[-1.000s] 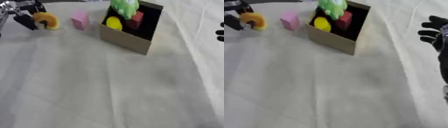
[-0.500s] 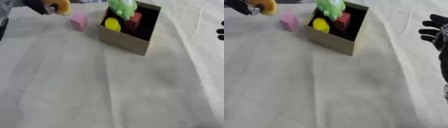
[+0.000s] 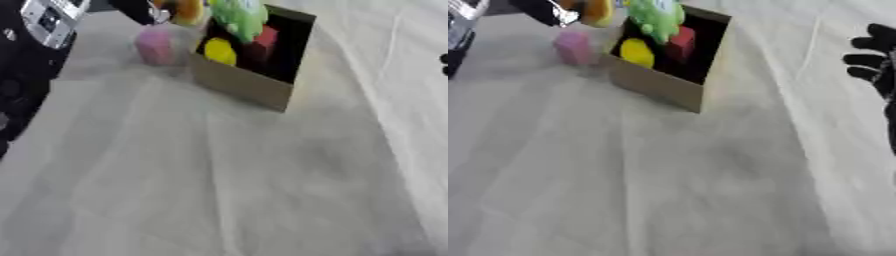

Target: Pick up objects on the table and place them in the box.

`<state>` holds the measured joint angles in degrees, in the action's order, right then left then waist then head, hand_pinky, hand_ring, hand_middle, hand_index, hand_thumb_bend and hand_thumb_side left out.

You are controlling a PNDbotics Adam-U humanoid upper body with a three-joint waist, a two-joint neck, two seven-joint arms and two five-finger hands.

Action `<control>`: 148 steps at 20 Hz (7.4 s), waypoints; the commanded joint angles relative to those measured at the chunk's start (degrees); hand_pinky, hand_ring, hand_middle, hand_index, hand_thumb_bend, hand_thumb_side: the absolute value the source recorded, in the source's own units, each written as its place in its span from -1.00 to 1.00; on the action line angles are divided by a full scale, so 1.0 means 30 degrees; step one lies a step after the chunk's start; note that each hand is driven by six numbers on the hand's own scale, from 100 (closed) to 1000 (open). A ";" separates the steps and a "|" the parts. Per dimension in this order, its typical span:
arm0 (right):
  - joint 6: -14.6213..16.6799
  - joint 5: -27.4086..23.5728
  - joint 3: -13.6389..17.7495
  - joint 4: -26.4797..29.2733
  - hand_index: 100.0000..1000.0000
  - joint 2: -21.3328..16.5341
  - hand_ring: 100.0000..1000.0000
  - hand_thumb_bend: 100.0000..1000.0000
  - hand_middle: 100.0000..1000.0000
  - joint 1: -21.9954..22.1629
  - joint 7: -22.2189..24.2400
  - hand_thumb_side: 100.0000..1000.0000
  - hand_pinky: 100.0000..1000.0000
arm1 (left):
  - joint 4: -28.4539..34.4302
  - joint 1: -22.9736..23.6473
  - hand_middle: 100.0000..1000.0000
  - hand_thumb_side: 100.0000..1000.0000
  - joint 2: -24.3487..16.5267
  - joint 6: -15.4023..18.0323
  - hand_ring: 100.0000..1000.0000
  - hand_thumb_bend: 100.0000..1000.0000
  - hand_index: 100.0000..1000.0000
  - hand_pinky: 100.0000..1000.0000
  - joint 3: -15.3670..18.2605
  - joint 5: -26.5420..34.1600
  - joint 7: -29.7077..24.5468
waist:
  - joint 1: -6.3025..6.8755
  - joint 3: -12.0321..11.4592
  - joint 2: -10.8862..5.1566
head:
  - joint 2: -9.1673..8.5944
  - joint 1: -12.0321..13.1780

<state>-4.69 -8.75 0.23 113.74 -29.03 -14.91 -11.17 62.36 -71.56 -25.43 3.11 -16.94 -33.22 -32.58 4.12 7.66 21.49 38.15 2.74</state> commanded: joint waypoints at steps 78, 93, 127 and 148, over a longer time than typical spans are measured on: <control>0.0671 0.0357 -0.0375 0.0283 0.64 -0.0341 0.49 -1.00 0.48 -0.0297 0.0411 0.83 0.55 | -0.2872 0.0433 0.69 -1.00 -0.2038 0.0887 0.79 -0.04 0.71 0.84 0.2548 -0.4666 -0.0057 | 0.0337 0.0382 0.0771 | -0.1434 0.0165; 0.0558 0.0362 -0.0273 0.0283 0.64 -0.0348 0.49 -1.00 0.49 0.0042 0.0365 0.84 0.56 | -0.1938 0.0285 0.70 -1.00 -0.2738 0.1783 0.78 -0.37 0.73 0.81 0.2402 -0.3999 -0.0651 | 0.0417 0.0147 0.0583 | -0.1097 -0.0108; 0.0319 0.0263 -0.0297 0.0283 0.64 -0.0256 0.49 -1.00 0.49 0.0527 0.0382 0.84 0.56 | -0.1295 0.0852 0.68 -1.00 -0.3651 0.1930 0.78 -0.07 0.77 0.82 0.1005 -0.1652 -0.3526 | 0.0256 -0.0274 -0.0011 | -0.0559 -0.0400; 0.0351 0.0236 -0.0326 0.0283 0.64 0.0010 0.50 -1.00 0.49 0.0334 0.0425 0.84 0.56 | -0.3116 0.0986 0.66 -1.00 -0.2568 0.1406 0.76 -0.10 0.77 0.81 0.1637 -0.3096 -0.1761 | 0.0116 -0.0005 0.0347 | -0.0877 -0.0033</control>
<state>-3.77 -7.96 -1.11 113.74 -28.41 -13.55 -9.88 52.62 -67.64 -32.17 7.28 -12.79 -42.16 -38.23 4.83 7.60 23.69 36.17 2.48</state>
